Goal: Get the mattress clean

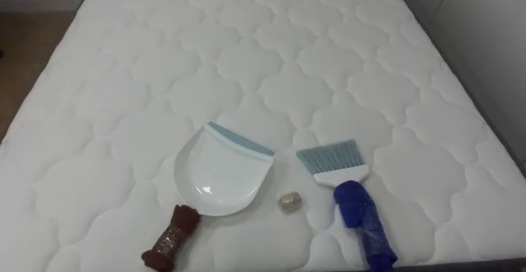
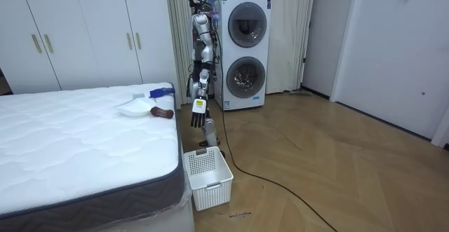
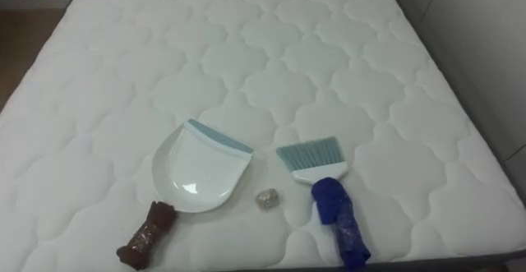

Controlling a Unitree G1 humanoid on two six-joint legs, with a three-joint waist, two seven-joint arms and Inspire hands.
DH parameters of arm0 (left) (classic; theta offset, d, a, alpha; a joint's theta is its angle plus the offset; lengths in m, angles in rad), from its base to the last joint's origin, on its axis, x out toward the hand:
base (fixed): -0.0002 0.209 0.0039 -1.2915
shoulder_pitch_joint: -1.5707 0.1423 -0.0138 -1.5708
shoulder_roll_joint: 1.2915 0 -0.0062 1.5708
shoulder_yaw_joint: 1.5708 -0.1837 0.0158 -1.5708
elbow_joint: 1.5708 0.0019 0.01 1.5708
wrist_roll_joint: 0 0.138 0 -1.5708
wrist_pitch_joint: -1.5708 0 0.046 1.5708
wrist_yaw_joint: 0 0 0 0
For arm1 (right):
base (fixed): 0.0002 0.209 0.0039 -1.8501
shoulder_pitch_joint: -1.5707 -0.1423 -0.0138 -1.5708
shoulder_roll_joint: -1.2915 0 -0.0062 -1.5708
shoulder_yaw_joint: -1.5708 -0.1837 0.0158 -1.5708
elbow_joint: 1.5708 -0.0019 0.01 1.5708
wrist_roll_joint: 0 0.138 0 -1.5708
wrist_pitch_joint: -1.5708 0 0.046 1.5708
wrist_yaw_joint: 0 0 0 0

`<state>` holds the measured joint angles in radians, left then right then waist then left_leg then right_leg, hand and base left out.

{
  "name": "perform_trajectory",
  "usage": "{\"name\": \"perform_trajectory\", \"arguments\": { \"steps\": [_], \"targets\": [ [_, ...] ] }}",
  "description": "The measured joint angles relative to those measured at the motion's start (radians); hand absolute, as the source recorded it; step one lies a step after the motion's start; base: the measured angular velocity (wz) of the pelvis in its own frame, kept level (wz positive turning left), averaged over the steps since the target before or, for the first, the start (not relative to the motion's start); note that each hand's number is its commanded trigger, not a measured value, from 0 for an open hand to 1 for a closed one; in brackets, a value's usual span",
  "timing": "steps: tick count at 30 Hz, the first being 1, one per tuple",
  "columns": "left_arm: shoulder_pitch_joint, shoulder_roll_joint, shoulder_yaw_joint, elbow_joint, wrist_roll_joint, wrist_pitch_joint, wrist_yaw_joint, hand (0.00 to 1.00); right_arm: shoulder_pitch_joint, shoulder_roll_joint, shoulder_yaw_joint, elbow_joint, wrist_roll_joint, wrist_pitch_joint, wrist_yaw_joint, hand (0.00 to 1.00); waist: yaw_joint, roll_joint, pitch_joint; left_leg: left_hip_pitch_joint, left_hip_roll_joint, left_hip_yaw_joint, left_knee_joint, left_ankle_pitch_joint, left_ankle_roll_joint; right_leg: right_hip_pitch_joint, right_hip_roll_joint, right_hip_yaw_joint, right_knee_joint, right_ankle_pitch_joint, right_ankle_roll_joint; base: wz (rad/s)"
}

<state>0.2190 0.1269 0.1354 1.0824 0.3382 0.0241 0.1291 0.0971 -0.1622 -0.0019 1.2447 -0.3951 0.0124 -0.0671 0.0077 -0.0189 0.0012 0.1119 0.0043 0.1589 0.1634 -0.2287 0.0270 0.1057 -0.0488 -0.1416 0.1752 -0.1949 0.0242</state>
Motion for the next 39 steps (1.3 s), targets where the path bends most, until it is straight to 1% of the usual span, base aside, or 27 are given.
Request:
{"name": "perform_trajectory", "arguments": {
  "steps": [3, 5, 7, 8, 9, 11, 13, 14, 15, 17, 19, 21, 23, 24, 25, 27, 30, 32, 35, 38, 39],
  "targets": [
    [-0.001, 0.002, 0.0, 0.0, -0.036, -0.029, 0.026, 0.0, -0.004, 0.0, 0.0, 0.0, 0.008, -0.022, -0.011, 0.0, -0.001, 0.0, 0.0005, -0.001, 0.0, -0.006, 0.0, 0.0, 0.0, 0.0, 0.0, -0.005, 0.0, 0.0, 0.0, 0.03],
    [-0.005, 0.002, 0.002, -0.003, -0.06, -0.04, 0.046, 0.0, -0.005, 0.0, 0.0, 0.0, 0.021, -0.035, -0.017, 0.0, 0.0, 0.002, 0.0006, -0.003, 0.0, -0.006, 0.001, 0.0, 0.0, 0.0, 0.0, -0.007, 0.0, 0.0, 0.0, 0.02],
    [-0.021, 0.004, 0.02, -0.006, -0.096, -0.062, 0.07, 0.0, -0.011, 0.0, -0.001, 0.0, 0.046, -0.048, -0.019, 0.0, 0.002, 0.004, 0.001, -0.006, 0.0, -0.008, 0.002, 0.0, 0.0, -0.002, -0.001, -0.008, 0.0, 0.0, 0.0, 0.0],
    [-0.025, 0.003, 0.026, -0.014, -0.102, -0.065, 0.079, 0.0, -0.012, 0.0, -0.001, 0.0, 0.047, -0.052, -0.019, 0.0, 0.004, 0.006, 0.0002, -0.006, 0.0, -0.008, 0.002, 0.0, 0.0, -0.003, -0.001, -0.008, 0.0, 0.0, 0.0, 0.0],
    [-0.031, 0.003, 0.039, -0.041, -0.11, -0.076, 0.099, 0.0, -0.012, -0.001, -0.001, 0.002, 0.056, -0.065, -0.02, 0.0, 0.008, 0.007, 0.0002, -0.007, 0.0, -0.01, 0.002, 0.0, 0.0, -0.002, -0.001, -0.01, -0.002, 0.0, 0.0, 0.0],
    [-0.035, 0.003, 0.055, -0.089, -0.116, -0.106, 0.133, 0.0, -0.012, -0.004, 0.0, 0.008, 0.075, -0.077, -0.022, 0.0, 0.018, 0.006, 0.001, -0.008, -0.001, -0.01, 0.001, 0.0, 0.0, -0.002, -0.001, -0.012, -0.004, 0.0, 0.0, 0.0],
    [-0.048, 0.004, 0.061, -0.124, -0.154, -0.151, 0.174, 0.0, -0.012, -0.007, 0.0, 0.009, 0.077, -0.089, -0.022, 0.0, 0.026, 0.007, 0.001, -0.011, -0.002, -0.01, 0.0, 0.0, 0.0, -0.002, -0.001, -0.014, -0.006, 0.0, 0.0, 0.0],
    [-0.053, 0.004, 0.061, -0.131, -0.161, -0.159, 0.181, 0.0, -0.012, -0.008, 0.0, 0.009, 0.078, -0.094, -0.022, 0.0, 0.027, 0.006, 0.0002, -0.012, -0.002, -0.009, 0.0, 0.0, 0.0, -0.001, -0.001, -0.014, -0.006, 0.0, 0.0, 0.0],
    [-0.054, 0.004, 0.062, -0.164, -0.176, -0.163, 0.194, 0.0, -0.012, -0.008, -0.001, 0.009, 0.081, -0.109, -0.022, 0.0, 0.027, 0.006, 0.0017, -0.014, -0.001, -0.008, 0.002, 0.0, 0.0, -0.005, -0.001, -0.014, -0.006, 0.0, 0.0, 0.0],
    [-0.057, 0.004, 0.062, -0.204, -0.184, -0.185, 0.219, 0.0, -0.012, -0.009, -0.001, 0.009, 0.083, -0.124, -0.021, 0.0, 0.027, 0.006, 0.0021, -0.015, -0.001, -0.008, 0.003, 0.001, 0.0, -0.01, -0.001, -0.014, -0.005, 0.0, 0.0, 0.0],
    [-0.06, 0.004, 0.06, -0.251, -0.2, -0.217, 0.256, 0.0, -0.014, -0.009, 0.0, 0.009, 0.095, -0.139, -0.021, 0.0, 0.027, 0.007, 0.0011, -0.015, -0.001, -0.008, 0.004, 0.001, 0.0, -0.009, -0.002, -0.02, -0.005, 0.0, 0.0, 0.0],
    [-0.064, 0.004, 0.052, -0.291, -0.23, -0.233, 0.279, 0.0, -0.016, -0.009, 0.0, 0.009, 0.107, -0.147, -0.018, 0.0, 0.025, 0.009, 0.0018, -0.015, -0.001, -0.007, 0.006, 0.001, 0.0, -0.011, -0.003, -0.024, -0.005, 0.0, 0.0, 0.0],
    [-0.075, 0.004, 0.044, -0.314, -0.243, -0.256, 0.301, 0.0, -0.017, -0.009, 0.001, 0.009, 0.114, -0.154, -0.017, 0.0, 0.025, 0.009, 0.0017, -0.015, -0.001, -0.007, 0.006, 0.001, 0.0, -0.011, -0.003, -0.027, -0.006, 0.0, 0.0, 0.0],
    [-0.076, 0.004, 0.043, -0.325, -0.247, -0.275, 0.31, 0.0, -0.017, -0.009, 0.001, 0.009, 0.116, -0.16, -0.017, 0.0, 0.025, 0.009, 0.0016, -0.014, -0.001, -0.007, 0.006, 0.001, 0.0, -0.011, -0.003, -0.027, -0.006, 0.0, 0.0, -0.04],
    [-0.076, 0.005, 0.034, -0.334, -0.248, -0.286, 0.325, 0.0, -0.017, -0.01, 0.001, 0.009, 0.117, -0.167, -0.017, 0.0, 0.024, 0.009, 0.0017, -0.015, -0.001, -0.007, 0.005, 0.001, 0.0, -0.01, -0.003, -0.03, -0.006, 0.0, 0.0, -0.04],
    [-0.076, 0.005, 0.016, -0.34, -0.248, -0.298, 0.343, 0.0, -0.017, -0.01, 0.001, 0.009, 0.118, -0.167, -0.017, 0.0, 0.021, 0.008, 0.0015, -0.015, -0.001, -0.007, 0.005, 0.001, 0.0, -0.007, -0.003, -0.036, -0.007, 0.0, 0.0, 0.0],
    [-0.076, 0.006, -0.016, -0.357, -0.248, -0.299, 0.355, 0.0, -0.016, -0.01, 0.001, 0.008, 0.123, -0.167, -0.017, 0.0, 0.02, 0.007, 0.0018, -0.014, -0.001, -0.007, 0.005, 0.001, 0.0, -0.007, -0.003, -0.038, -0.007, 0.0, 0.0, 0.0],
    [-0.078, 0.008, -0.031, -0.368, -0.248, -0.309, 0.369, 0.0, -0.017, -0.01, 0.002, 0.008, 0.131, -0.167, -0.017, 0.0, 0.018, 0.006, 0.0017, -0.013, -0.001, -0.008, 0.005, 0.001, 0.0, -0.005, -0.003, -0.04, -0.009, 0.0, 0.0, 0.0],
    [-0.084, 0.016, -0.044, -0.38, -0.248, -0.317, 0.372, 0.0, -0.017, -0.01, 0.003, 0.008, 0.156, -0.167, -0.017, 0.0, 0.012, 0.005, 0.0023, -0.014, -0.001, -0.009, 0.005, 0.001, 0.0, -0.006, -0.004, -0.053, -0.008, 0.0, 0.0, 0.02],
    [-0.103, 0.028, -0.045, -0.38, -0.248, -0.317, 0.388, 0.0, -0.03, -0.01, 0.003, 0.007, 0.154, -0.166, -0.013, 0.0, 0.011, 0.006, 0.0022, -0.033, 0.0, -0.006, 0.006, 0.001, 0.0, -0.029, -0.005, -0.053, -0.005, 0.0, 0.0, -0.05],
    [-0.112, 0.035, -0.055, -0.38, -0.248, -0.317, 0.391, 0.0, -0.039, -0.01, 0.003, 0.007, 0.154, -0.166, -0.007, 0.0, 0.009, 0.007, 0.0026, -0.041, 0.0, -0.005, 0.007, 0.001, 0.0, -0.036, -0.005, -0.053, -0.003, 0.0, 0.0, 0.0]
  ]
}}
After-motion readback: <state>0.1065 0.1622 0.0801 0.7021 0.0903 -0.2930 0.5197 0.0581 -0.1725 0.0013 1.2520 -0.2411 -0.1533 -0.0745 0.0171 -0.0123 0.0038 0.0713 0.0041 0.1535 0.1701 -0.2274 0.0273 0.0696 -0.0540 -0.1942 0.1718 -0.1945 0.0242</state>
